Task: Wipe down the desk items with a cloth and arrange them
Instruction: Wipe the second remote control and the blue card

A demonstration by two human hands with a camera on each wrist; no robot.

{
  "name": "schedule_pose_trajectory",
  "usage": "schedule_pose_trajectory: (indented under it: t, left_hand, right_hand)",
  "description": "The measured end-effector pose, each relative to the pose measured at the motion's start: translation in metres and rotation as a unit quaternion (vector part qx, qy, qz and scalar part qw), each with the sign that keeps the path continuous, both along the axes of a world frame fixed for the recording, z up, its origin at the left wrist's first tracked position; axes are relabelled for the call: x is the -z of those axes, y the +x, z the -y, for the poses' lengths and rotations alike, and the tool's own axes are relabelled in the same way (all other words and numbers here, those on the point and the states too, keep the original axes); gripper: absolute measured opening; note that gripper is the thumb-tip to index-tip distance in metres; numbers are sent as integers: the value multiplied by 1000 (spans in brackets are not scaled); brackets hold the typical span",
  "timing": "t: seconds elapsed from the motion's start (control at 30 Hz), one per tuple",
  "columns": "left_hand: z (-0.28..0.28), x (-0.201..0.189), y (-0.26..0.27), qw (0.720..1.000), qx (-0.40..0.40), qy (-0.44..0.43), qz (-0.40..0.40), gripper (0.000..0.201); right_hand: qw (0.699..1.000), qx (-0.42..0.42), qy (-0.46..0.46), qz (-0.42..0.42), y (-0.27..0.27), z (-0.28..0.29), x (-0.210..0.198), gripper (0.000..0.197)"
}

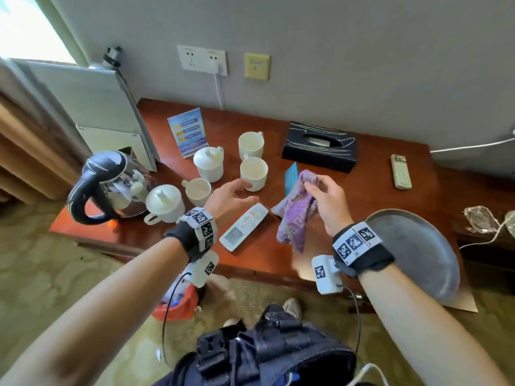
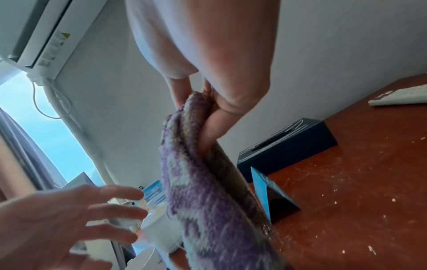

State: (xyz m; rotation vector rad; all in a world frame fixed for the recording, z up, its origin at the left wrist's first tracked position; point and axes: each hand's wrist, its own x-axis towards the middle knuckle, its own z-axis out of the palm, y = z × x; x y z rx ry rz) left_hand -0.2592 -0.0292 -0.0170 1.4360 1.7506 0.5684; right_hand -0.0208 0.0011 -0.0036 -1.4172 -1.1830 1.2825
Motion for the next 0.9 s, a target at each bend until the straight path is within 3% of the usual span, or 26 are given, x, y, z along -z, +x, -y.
schedule_pose_trajectory:
  t: [0.33, 0.6, 0.9]
  left_hand:
    - [34, 56, -20, 990, 38, -89, -98, 76]
    - [23, 79, -12, 979, 61, -126, -145, 80]
    - [-1, 89, 4, 945, 123, -164, -256, 85]
  right_hand:
    - [999, 32, -17, 7, -18, 27, 15, 9]
    - [998, 37, -30, 36, -19, 25, 26, 7]
    - [996, 24, -49, 65, -26, 21, 44, 10]
